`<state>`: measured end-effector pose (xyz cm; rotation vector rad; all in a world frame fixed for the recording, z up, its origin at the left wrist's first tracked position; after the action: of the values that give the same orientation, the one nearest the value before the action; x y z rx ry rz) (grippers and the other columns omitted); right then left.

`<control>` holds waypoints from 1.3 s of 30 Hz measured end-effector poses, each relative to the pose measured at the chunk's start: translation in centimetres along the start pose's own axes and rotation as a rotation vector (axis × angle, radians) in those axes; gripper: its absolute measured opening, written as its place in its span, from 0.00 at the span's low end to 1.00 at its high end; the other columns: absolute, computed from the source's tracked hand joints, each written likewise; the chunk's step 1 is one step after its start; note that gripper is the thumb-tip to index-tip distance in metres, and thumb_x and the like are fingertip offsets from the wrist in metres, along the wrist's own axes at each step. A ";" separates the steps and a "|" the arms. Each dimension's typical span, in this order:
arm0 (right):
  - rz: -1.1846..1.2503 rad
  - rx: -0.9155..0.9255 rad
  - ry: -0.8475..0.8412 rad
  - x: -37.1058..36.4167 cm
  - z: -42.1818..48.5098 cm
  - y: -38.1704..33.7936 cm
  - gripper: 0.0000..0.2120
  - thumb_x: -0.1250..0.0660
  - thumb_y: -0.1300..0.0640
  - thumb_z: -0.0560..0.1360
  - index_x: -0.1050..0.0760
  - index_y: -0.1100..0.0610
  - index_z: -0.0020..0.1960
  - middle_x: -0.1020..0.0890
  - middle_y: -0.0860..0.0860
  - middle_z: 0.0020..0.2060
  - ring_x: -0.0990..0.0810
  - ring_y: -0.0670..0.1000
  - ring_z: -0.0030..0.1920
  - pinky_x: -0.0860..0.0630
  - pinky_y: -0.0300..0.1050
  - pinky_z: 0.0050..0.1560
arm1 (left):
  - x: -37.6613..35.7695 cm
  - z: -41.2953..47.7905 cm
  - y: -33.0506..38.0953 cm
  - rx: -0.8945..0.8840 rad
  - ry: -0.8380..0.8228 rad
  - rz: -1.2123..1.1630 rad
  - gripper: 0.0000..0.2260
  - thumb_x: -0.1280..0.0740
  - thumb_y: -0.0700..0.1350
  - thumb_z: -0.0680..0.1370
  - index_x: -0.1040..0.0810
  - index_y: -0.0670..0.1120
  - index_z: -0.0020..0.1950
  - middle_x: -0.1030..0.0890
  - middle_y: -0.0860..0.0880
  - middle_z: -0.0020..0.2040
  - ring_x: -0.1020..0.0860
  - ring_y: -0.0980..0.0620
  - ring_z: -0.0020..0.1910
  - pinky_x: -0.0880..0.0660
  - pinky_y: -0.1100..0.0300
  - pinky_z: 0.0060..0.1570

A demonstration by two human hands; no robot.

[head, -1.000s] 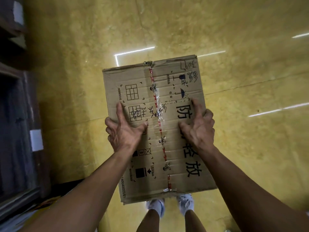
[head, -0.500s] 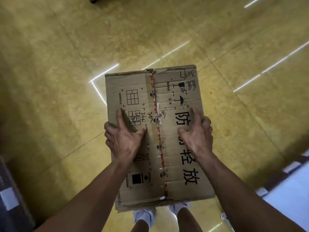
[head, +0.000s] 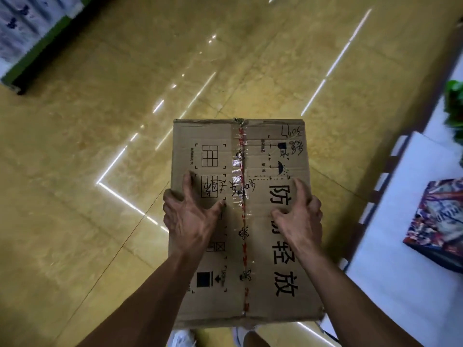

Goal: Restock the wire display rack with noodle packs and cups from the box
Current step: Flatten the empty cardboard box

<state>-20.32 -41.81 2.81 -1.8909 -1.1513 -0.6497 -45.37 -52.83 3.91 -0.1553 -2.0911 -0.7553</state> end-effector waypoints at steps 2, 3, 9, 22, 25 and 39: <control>0.028 -0.045 0.035 2.0 1.2 1.6 0.43 0.28 0.49 0.74 0.52 0.36 0.78 0.41 0.59 0.75 0.33 0.63 0.70 0.24 0.64 0.62 | -1.5 0.1 2.9 -0.046 -0.030 0.025 0.47 0.26 0.67 0.68 0.50 0.63 0.79 0.41 0.41 0.73 0.36 0.36 0.71 0.33 0.37 0.70; 0.047 -0.068 0.052 3.1 1.7 2.4 0.43 0.27 0.49 0.74 0.51 0.36 0.78 0.41 0.59 0.75 0.33 0.63 0.70 0.25 0.64 0.62 | -2.3 0.2 4.4 -0.066 -0.048 0.036 0.47 0.26 0.67 0.68 0.51 0.63 0.79 0.41 0.41 0.73 0.36 0.36 0.71 0.33 0.37 0.70; 0.176 -0.176 0.130 7.8 4.4 6.1 0.43 0.26 0.49 0.73 0.50 0.35 0.77 0.41 0.56 0.76 0.34 0.62 0.71 0.25 0.64 0.63 | -6.3 1.5 11.4 -0.194 -0.157 0.085 0.49 0.26 0.67 0.67 0.52 0.64 0.79 0.42 0.41 0.74 0.36 0.35 0.71 0.30 0.35 0.67; 0.415 -0.376 0.205 13.1 9.7 11.3 0.40 0.27 0.49 0.75 0.46 0.39 0.79 0.41 0.54 0.78 0.38 0.59 0.76 0.30 0.59 0.68 | -14.3 7.0 24.0 -0.496 -0.342 0.127 0.45 0.25 0.61 0.71 0.49 0.63 0.79 0.44 0.43 0.76 0.37 0.36 0.73 0.29 0.35 0.66; 0.468 -0.408 0.221 14.6 11.2 12.0 0.39 0.26 0.51 0.75 0.43 0.39 0.78 0.41 0.54 0.77 0.38 0.59 0.76 0.30 0.61 0.71 | -15.5 7.6 26.7 -0.526 -0.357 0.138 0.45 0.25 0.61 0.71 0.49 0.62 0.80 0.44 0.43 0.76 0.37 0.36 0.73 0.29 0.35 0.66; 0.493 -0.344 0.200 19.1 24.5 19.5 0.38 0.27 0.49 0.75 0.44 0.38 0.78 0.41 0.52 0.77 0.36 0.56 0.75 0.30 0.56 0.69 | -26.5 10.5 35.8 -0.520 -0.343 0.094 0.43 0.25 0.62 0.71 0.46 0.63 0.79 0.43 0.45 0.77 0.36 0.36 0.73 0.27 0.35 0.64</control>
<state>6.09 -17.07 -3.28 -2.2261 -0.4337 -0.7642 -23.37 -13.72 -4.89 -0.7053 -2.1357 -1.2726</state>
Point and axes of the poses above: each hand's wrist, its own z-axis towards the middle knuckle, its own x-axis out of the back of the hand, y = z × x, the point moved 8 cm from there along z, towards the middle knuckle
